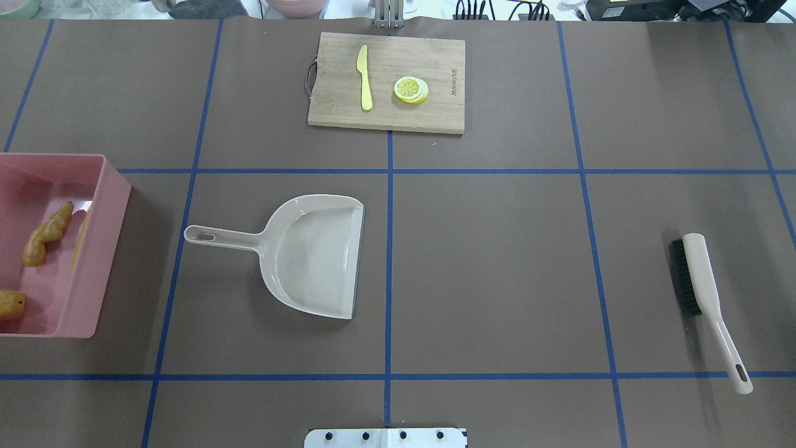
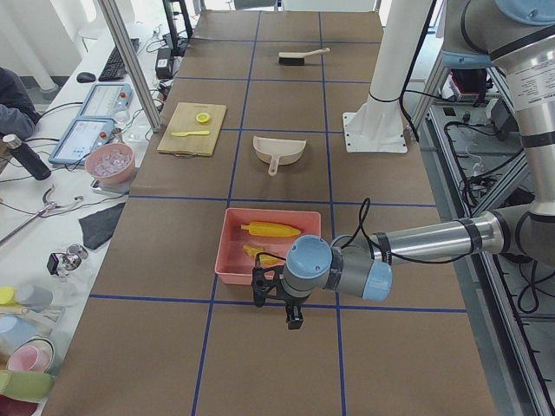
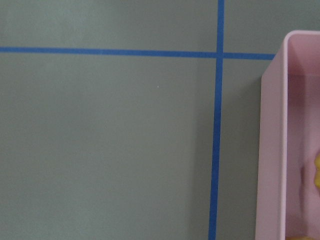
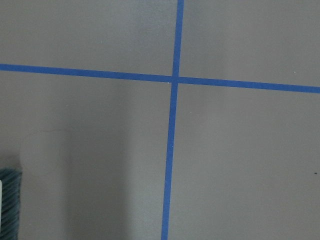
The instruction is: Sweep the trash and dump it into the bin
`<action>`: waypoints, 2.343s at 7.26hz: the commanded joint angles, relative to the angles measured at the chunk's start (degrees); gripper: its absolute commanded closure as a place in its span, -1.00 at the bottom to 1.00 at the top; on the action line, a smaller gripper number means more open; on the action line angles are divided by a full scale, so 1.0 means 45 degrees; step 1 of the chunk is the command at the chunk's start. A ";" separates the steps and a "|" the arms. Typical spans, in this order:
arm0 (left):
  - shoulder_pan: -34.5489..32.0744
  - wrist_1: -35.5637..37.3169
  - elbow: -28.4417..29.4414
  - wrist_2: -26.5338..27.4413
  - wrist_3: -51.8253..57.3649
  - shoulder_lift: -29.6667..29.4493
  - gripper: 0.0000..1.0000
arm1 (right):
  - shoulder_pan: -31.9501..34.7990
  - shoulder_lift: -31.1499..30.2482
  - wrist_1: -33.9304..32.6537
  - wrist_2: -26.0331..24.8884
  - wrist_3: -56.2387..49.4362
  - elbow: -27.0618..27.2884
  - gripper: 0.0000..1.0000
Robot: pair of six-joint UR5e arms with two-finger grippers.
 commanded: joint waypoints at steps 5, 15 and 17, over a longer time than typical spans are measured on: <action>-0.0082 0.2885 -0.0566 0.1098 -0.0604 -0.2166 -0.98 | 0.0010 0.0567 0.0007 -0.0045 0.0113 -0.0635 -1.00; -0.0081 0.2533 -0.0394 0.1978 0.1604 -0.1638 -0.98 | 0.0010 0.0548 0.0007 -0.0045 0.0094 -0.0615 -1.00; -0.0081 0.2513 -0.0550 0.1920 0.1623 -0.1441 -0.98 | 0.0010 0.0528 0.0026 -0.0045 0.0094 -0.0596 -1.00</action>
